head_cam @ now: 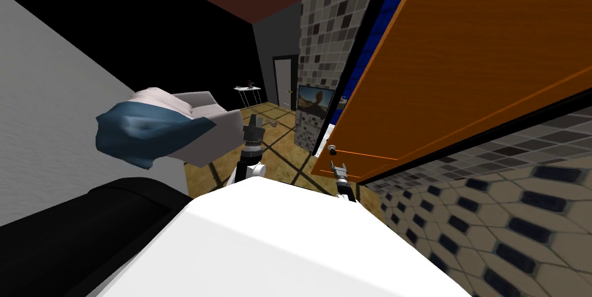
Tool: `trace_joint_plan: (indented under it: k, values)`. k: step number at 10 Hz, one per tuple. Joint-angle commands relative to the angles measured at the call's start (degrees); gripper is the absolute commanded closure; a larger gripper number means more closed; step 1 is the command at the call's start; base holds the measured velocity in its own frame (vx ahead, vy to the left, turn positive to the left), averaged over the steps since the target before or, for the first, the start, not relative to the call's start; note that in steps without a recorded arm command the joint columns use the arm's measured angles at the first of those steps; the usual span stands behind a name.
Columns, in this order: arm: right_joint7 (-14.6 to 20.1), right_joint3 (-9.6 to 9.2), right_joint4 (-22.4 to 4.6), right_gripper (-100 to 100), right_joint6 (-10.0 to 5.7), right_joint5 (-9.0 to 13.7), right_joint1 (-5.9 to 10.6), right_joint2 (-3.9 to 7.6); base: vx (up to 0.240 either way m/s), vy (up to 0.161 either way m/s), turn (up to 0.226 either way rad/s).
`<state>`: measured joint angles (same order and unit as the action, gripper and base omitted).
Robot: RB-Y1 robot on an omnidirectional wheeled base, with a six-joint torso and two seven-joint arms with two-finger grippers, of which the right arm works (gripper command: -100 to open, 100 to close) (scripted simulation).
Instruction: Pull the door open
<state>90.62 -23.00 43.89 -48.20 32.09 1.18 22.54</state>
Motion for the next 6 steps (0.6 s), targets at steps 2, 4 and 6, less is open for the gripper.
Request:
trace_joint_plan:
  k: [2,4,6]
  values:
    - [0.08,-0.91,2.32,-100,-0.36,-0.45,-1.45,0.56,-0.183,-0.069,0.052]
    - [-1.03,0.95,2.6,-100,-0.27,-0.04,-1.83,-0.2,-0.01,-0.021,0.245]
    - [-2.83,4.12,2.5,-100,-0.11,0.69,-2.11,-1.57,0.03,-0.034,0.3]
